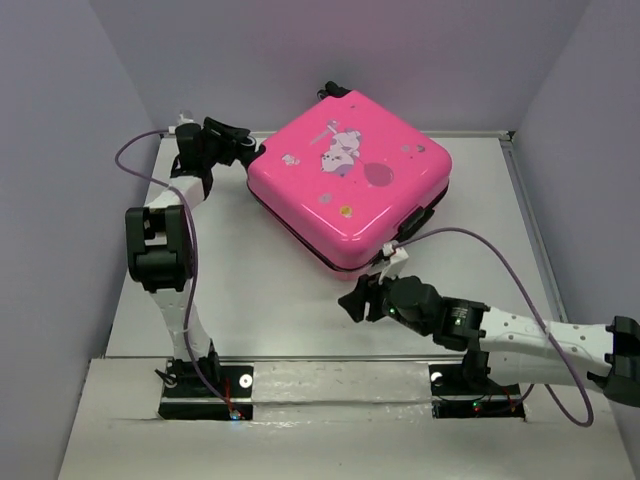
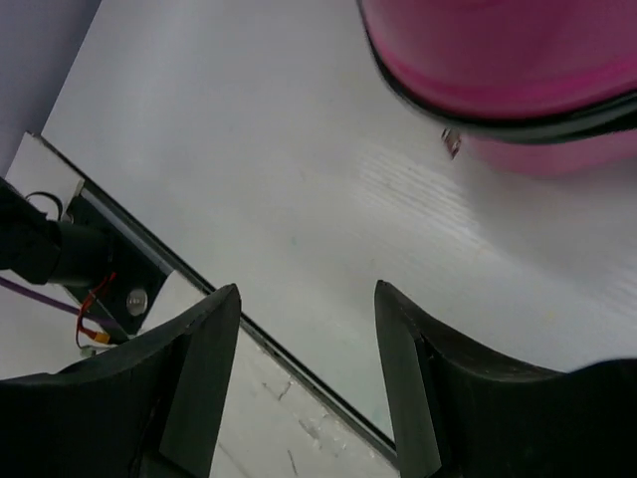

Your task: Pack the luggage

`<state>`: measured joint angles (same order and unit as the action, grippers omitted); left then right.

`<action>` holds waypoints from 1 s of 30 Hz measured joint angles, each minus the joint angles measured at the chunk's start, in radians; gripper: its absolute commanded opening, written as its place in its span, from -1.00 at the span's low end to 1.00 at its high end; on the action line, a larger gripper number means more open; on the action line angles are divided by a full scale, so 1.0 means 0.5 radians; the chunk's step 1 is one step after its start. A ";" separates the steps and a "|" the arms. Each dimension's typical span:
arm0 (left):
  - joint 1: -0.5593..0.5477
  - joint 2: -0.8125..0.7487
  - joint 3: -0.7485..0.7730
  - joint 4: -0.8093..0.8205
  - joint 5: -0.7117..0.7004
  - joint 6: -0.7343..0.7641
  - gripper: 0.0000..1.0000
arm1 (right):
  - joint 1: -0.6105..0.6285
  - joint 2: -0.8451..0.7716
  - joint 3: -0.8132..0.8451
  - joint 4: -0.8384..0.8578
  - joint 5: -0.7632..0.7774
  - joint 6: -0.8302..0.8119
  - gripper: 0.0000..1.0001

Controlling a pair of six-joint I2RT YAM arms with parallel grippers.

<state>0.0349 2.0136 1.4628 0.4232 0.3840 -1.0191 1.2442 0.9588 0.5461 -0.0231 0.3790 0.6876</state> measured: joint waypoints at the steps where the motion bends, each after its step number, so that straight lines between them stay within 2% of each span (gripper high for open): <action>1: 0.004 -0.047 -0.073 0.032 -0.024 0.004 -0.88 | -0.069 -0.036 0.015 -0.032 -0.015 -0.027 0.26; 9: 0.072 -0.563 -0.672 0.061 -0.178 0.089 -0.89 | -0.771 -0.192 0.142 -0.179 -0.322 -0.296 0.34; 15: 0.112 -1.244 -1.310 0.132 -0.461 0.094 -0.88 | -1.112 -0.134 0.282 -0.443 -0.856 -0.542 0.34; 17: 0.129 -1.520 -1.510 0.132 -0.529 0.092 -0.89 | -1.216 -0.090 0.326 -0.490 -0.944 -0.591 0.34; 22: 0.147 -1.976 -1.732 -0.007 -0.634 0.105 -0.88 | -1.331 -0.002 0.379 -0.446 -1.081 -0.673 0.35; 28: 0.142 -1.992 -1.731 -0.072 -0.595 0.121 -0.88 | -1.334 -0.294 0.087 -0.318 -1.188 -0.595 0.11; 29: 0.142 -1.978 -1.731 -0.079 -0.594 0.120 -0.89 | -1.331 -0.328 0.051 -0.318 -1.189 -0.584 0.04; 30: 0.142 -1.961 -1.731 -0.092 -0.587 0.119 -0.88 | -1.330 -0.352 0.004 -0.299 -1.184 -0.571 -0.22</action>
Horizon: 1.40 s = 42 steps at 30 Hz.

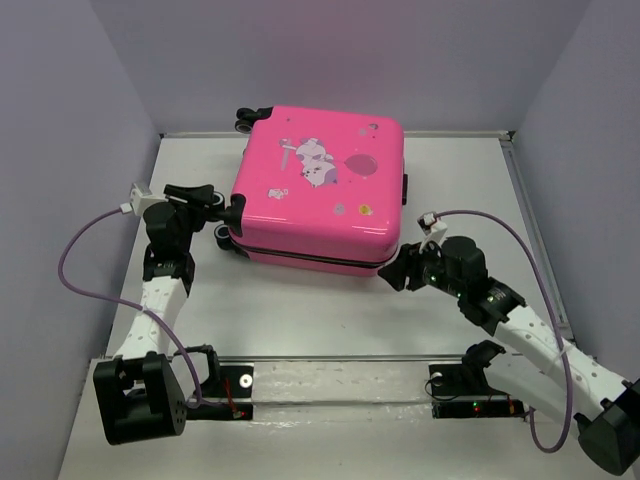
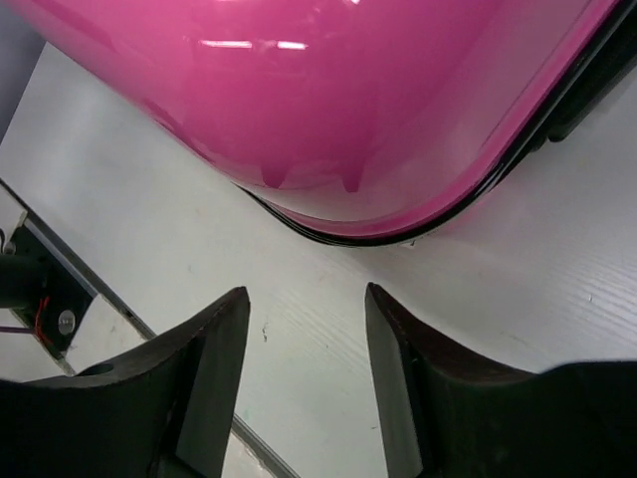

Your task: Pack the luggage

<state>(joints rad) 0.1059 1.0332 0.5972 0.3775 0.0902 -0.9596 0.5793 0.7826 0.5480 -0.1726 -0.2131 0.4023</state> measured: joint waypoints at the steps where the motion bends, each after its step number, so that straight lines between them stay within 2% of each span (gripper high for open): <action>1: 0.000 0.008 -0.001 -0.008 0.000 0.000 -0.89 | 0.000 -0.002 -0.030 0.020 0.005 0.008 -0.32; 5: -0.001 0.011 -0.004 -0.023 -0.008 0.001 -0.89 | 0.000 0.080 -0.081 0.060 0.111 0.040 -0.27; 6: -0.003 0.011 -0.004 -0.024 -0.011 0.002 -0.89 | 0.000 0.093 -0.081 0.067 0.136 0.040 -0.16; 8: -0.004 0.011 -0.004 -0.031 -0.016 0.002 -0.88 | 0.000 0.114 -0.081 0.112 0.189 0.035 -0.09; 11: -0.011 0.011 -0.004 -0.040 -0.039 0.002 -0.50 | -0.001 0.168 -0.083 0.255 0.251 0.015 -0.14; 12: -0.011 0.011 -0.004 -0.037 -0.049 0.002 -0.23 | -0.001 0.187 -0.095 0.293 0.279 0.008 -0.14; 14: -0.013 0.002 -0.018 -0.028 -0.072 0.002 0.08 | -0.001 0.177 -0.179 0.428 0.300 0.012 -0.15; 15: -0.016 -0.012 -0.034 -0.028 -0.088 0.000 0.36 | -0.001 0.175 -0.225 0.499 0.308 0.013 -0.16; 22: -0.066 -0.186 -0.095 -0.124 -0.108 0.149 0.98 | -0.001 0.251 -0.316 0.772 0.335 0.010 -0.16; 33: -0.100 -0.558 -0.055 -0.304 -0.133 0.348 0.98 | 0.000 0.251 -0.426 0.968 0.331 0.043 -0.15; 37: -0.191 -0.800 0.031 -0.354 -0.186 0.492 0.98 | 0.000 0.215 -0.462 0.977 0.331 0.049 -0.13; 42: -0.304 -0.962 0.040 -0.393 -0.146 0.590 0.98 | 0.000 0.150 -0.541 0.958 0.330 0.079 -0.09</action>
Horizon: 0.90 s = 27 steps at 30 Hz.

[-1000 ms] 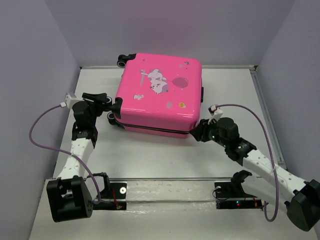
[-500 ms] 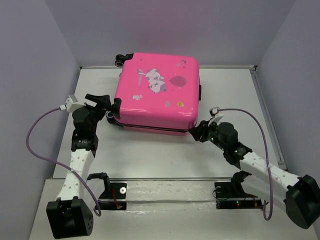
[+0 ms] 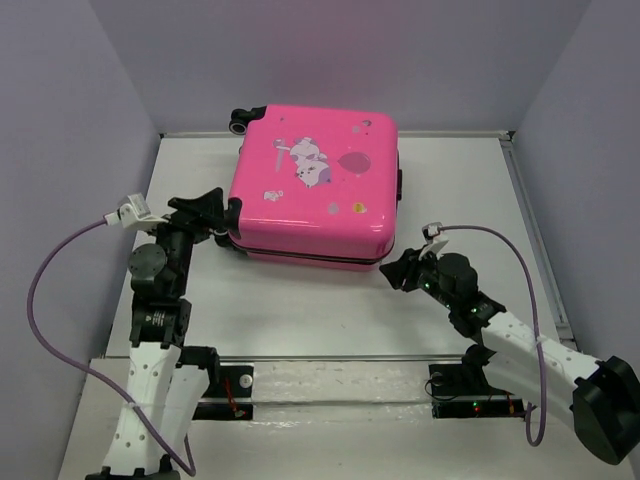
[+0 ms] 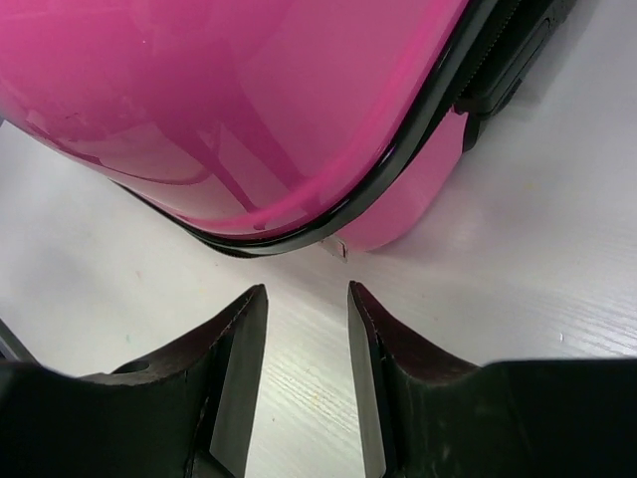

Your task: Pack the luggage

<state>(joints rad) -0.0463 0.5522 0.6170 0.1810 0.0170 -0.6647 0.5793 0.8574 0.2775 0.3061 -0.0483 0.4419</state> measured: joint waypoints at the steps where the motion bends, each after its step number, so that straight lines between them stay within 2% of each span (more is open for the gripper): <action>1: -0.050 -0.002 -0.002 0.002 0.016 0.011 0.98 | 0.000 0.000 -0.001 -0.006 0.000 0.004 -0.08; 3: -0.225 0.016 -0.022 0.006 0.009 0.041 0.98 | 0.000 -0.001 -0.001 -0.005 0.001 0.005 -0.07; 7: -0.925 0.144 -0.137 0.011 -0.085 0.113 0.98 | 0.000 0.068 0.001 0.003 0.028 -0.005 -0.07; 11: -1.363 0.366 -0.185 0.046 -0.220 0.146 0.96 | 0.000 0.231 0.023 0.037 0.042 -0.040 -0.10; 18: -1.785 0.699 -0.255 0.169 -0.442 0.145 0.94 | 0.000 0.458 0.044 0.271 0.121 -0.114 -0.15; 23: -1.906 0.880 -0.256 0.298 -0.568 0.130 0.93 | 0.000 0.555 0.031 0.449 0.124 -0.167 -0.20; 27: -1.949 1.035 -0.253 0.414 -0.622 0.129 0.93 | 0.000 0.607 0.004 0.583 0.113 -0.195 -0.34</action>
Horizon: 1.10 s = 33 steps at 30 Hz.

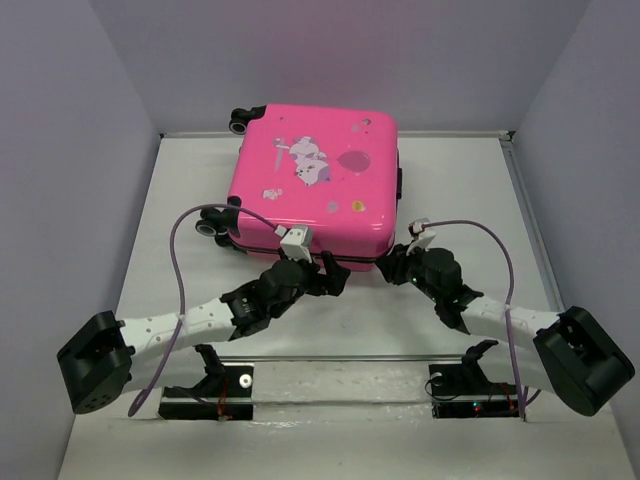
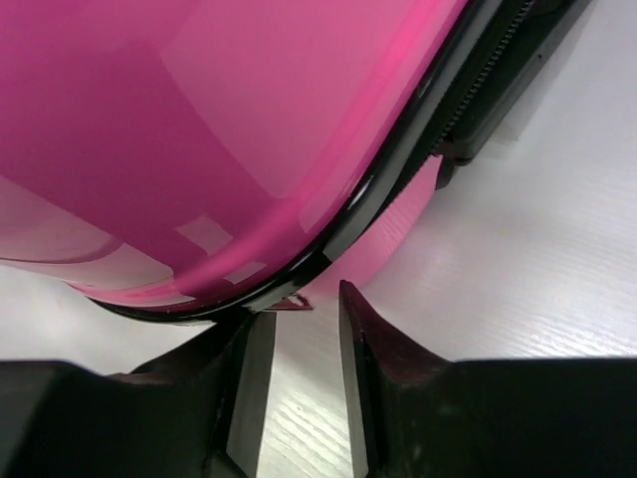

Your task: Pack the luggage

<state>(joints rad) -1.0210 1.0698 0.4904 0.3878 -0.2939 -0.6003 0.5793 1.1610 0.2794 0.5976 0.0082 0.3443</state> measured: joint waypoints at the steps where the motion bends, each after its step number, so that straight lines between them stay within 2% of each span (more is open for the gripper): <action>1: -0.002 0.046 0.006 0.027 -0.009 0.002 0.92 | 0.001 0.014 0.000 0.027 -0.008 -0.004 -0.35; 5: -0.002 0.224 0.069 0.084 -0.054 0.021 0.93 | 0.005 0.044 -0.002 0.095 -0.040 -0.012 -0.42; 9: -0.002 0.349 0.169 0.130 -0.113 0.051 0.93 | 0.006 0.053 -0.004 0.134 -0.078 -0.014 -0.75; 11: -0.002 0.394 0.220 0.128 -0.137 0.063 0.93 | 0.007 0.054 -0.004 0.151 -0.084 -0.018 -0.86; 18: -0.010 0.482 0.320 0.114 -0.174 0.095 0.93 | 0.007 0.044 -0.006 0.182 -0.096 0.029 -0.86; 23: 0.018 0.491 0.359 0.094 -0.172 0.088 0.93 | 0.053 -0.127 -0.072 0.152 -0.056 0.109 -0.86; 28: 0.039 0.549 0.421 0.047 -0.158 0.082 0.93 | 0.293 -0.262 -0.091 -0.023 0.194 0.191 -0.86; 33: 0.039 0.645 0.527 -0.056 -0.121 0.084 0.93 | 0.577 -0.159 -0.039 -0.023 0.443 0.269 -0.86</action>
<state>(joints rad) -1.0016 1.3926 0.7540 0.3599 -0.3546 -0.5583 0.8677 1.0817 0.2600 0.5861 0.2295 0.4786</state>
